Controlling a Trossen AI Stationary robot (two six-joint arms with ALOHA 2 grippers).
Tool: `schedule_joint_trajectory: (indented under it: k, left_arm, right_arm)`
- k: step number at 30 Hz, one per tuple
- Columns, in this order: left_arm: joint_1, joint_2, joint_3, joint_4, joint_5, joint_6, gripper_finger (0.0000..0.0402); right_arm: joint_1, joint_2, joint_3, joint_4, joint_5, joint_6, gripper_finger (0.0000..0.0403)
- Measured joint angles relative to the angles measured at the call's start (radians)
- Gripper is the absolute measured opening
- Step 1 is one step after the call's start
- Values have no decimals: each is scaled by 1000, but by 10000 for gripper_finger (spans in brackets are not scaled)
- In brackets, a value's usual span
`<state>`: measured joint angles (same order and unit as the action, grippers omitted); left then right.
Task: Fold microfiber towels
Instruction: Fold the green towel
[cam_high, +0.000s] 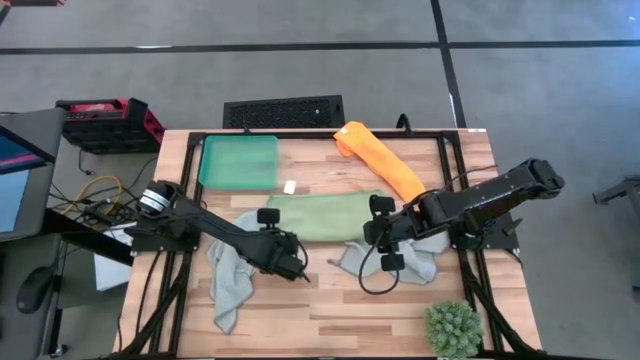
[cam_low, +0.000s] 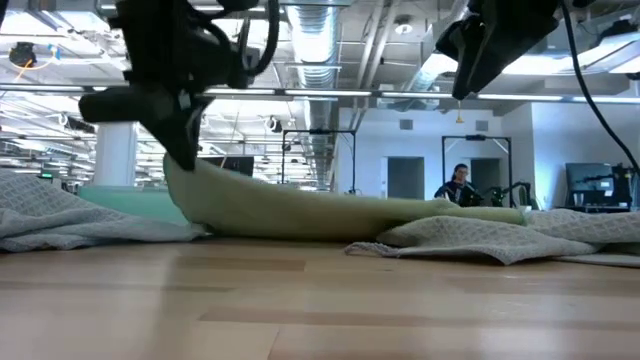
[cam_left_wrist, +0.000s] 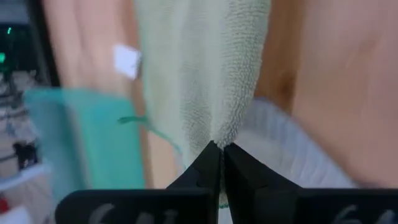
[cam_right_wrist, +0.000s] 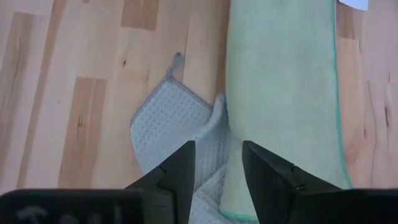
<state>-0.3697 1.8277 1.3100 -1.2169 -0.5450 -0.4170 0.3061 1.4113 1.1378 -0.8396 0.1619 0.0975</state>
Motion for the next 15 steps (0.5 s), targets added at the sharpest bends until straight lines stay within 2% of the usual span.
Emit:
schedule_joint_trajectory:
  k: [4,9,12,15]
  left_arm:
    - [3,-16,37,-156,15,-74,1]
    - [1,-16,42,-323,95,-168,1]
    - [1,-16,42,-316,87,-164,1]
    - [10,-16,42,-272,59,-97,0]
  right_arm:
    - [0,0,0,-19,0,0,154]
    - [0,0,0,-35,0,0,154]
    - [0,0,0,-46,0,-1,154]
    - [0,0,0,-50,0,-1,154]
